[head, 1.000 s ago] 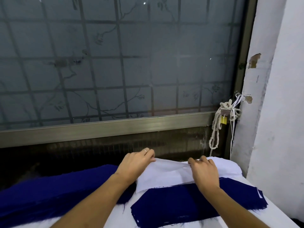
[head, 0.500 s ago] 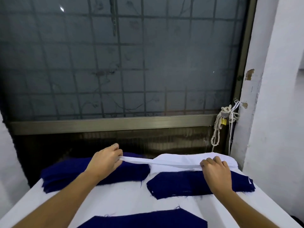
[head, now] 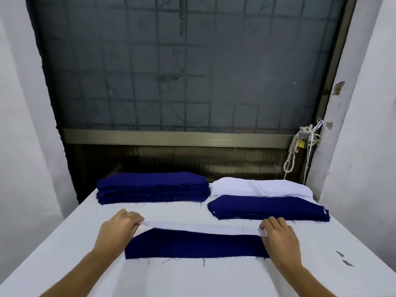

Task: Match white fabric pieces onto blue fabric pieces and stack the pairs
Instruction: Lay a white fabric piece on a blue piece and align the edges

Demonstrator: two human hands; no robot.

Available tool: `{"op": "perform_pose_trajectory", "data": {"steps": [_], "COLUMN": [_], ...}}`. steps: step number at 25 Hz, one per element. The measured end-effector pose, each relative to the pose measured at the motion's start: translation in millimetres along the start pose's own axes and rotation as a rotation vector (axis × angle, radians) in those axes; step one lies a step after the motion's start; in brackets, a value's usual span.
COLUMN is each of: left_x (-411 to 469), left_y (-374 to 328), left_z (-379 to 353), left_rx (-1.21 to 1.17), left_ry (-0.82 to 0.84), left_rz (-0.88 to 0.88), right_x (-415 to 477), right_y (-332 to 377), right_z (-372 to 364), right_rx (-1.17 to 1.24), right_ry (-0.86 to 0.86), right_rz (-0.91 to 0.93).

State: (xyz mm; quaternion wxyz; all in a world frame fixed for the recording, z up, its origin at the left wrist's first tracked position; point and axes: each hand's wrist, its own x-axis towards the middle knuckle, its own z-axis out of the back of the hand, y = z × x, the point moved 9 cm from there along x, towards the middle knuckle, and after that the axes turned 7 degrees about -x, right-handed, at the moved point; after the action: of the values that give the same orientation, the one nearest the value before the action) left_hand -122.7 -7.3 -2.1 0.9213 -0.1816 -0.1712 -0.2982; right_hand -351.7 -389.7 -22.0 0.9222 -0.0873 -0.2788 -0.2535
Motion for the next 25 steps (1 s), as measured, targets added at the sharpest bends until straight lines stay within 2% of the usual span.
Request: {"op": "perform_pose_trajectory", "data": {"steps": [4, 7, 14, 21, 25], "left_x": [-45, -59, -62, -41, -50], "left_y": [24, 30, 37, 34, 37], "left_z": [-20, -29, -28, -12, -31], "left_rx": [-0.071, -0.158, -0.225, -0.348, -0.232], "left_ry": [0.034, 0.013, -0.087, -0.209, -0.111], "left_rz": [0.123, 0.149, 0.159, 0.126, 0.143], "right_x": [-27, -31, -31, -1, -16], "right_y": [8, 3, -5, -8, -13], "right_z": [-10, -17, -18, -2, -23], "right_rx": [0.047, 0.106, 0.207, 0.28, 0.2], "right_ry": [0.07, 0.164, 0.162, 0.047, 0.145], "right_rz": [0.009, -0.072, -0.163, -0.179, -0.192]}}
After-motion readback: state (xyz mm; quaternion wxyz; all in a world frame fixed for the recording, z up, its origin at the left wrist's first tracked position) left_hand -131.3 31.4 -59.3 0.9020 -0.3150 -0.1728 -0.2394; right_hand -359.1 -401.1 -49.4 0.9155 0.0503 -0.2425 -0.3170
